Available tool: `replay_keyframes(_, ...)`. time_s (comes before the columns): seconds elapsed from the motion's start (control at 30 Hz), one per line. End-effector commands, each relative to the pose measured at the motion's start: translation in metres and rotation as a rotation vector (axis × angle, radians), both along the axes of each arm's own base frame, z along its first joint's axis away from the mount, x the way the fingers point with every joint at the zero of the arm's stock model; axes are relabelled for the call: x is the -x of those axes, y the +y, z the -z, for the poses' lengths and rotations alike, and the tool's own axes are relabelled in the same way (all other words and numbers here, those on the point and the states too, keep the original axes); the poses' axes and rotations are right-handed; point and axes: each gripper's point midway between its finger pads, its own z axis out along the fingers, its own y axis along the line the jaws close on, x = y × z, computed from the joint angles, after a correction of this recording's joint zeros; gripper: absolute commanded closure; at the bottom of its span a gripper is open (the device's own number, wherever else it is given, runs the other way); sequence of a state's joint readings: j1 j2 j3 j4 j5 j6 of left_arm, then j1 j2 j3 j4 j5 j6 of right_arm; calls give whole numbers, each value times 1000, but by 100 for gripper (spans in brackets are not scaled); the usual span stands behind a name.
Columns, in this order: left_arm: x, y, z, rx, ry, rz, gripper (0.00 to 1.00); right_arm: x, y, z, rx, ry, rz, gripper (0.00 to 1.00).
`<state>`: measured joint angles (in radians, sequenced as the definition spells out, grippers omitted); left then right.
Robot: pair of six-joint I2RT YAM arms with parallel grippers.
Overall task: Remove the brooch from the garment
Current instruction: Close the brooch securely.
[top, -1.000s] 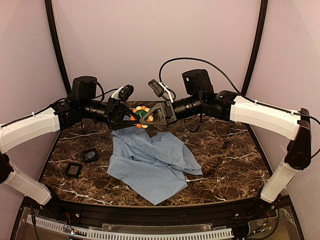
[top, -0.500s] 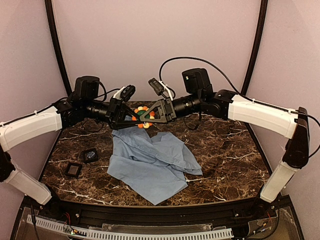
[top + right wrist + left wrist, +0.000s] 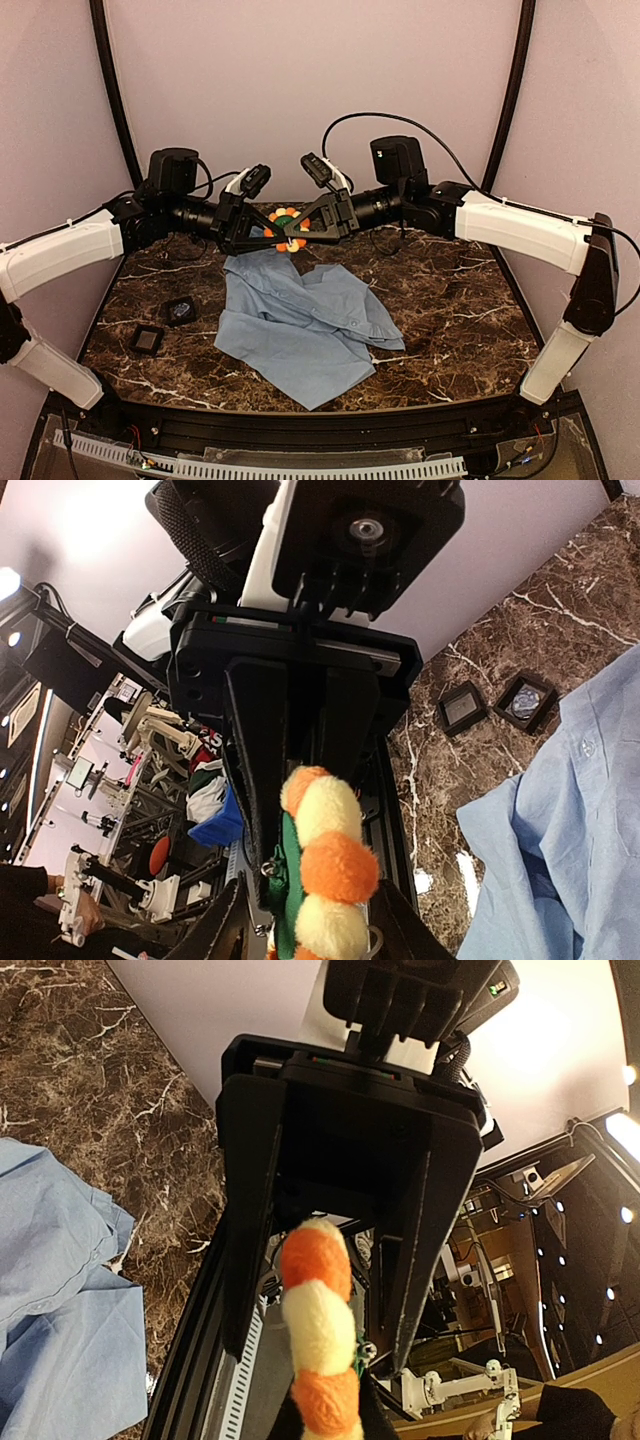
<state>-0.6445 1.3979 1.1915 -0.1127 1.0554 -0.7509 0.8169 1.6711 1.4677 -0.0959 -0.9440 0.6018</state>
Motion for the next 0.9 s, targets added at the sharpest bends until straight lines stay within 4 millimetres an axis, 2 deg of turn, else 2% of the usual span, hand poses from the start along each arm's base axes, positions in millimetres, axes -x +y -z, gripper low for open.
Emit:
replay_keyframes(0.0,4,0,-16,27,-50,18,99,-4,0,8,1,24,-7,61)
replay_keyframes(0.37,6,3,-19,17,-77,4,99,-10,-2,16,33,36,35,66)
replay_keyframes(0.87,7,9,-21,-10,-142,-13,99,-7,0,23,40,93,11,72)
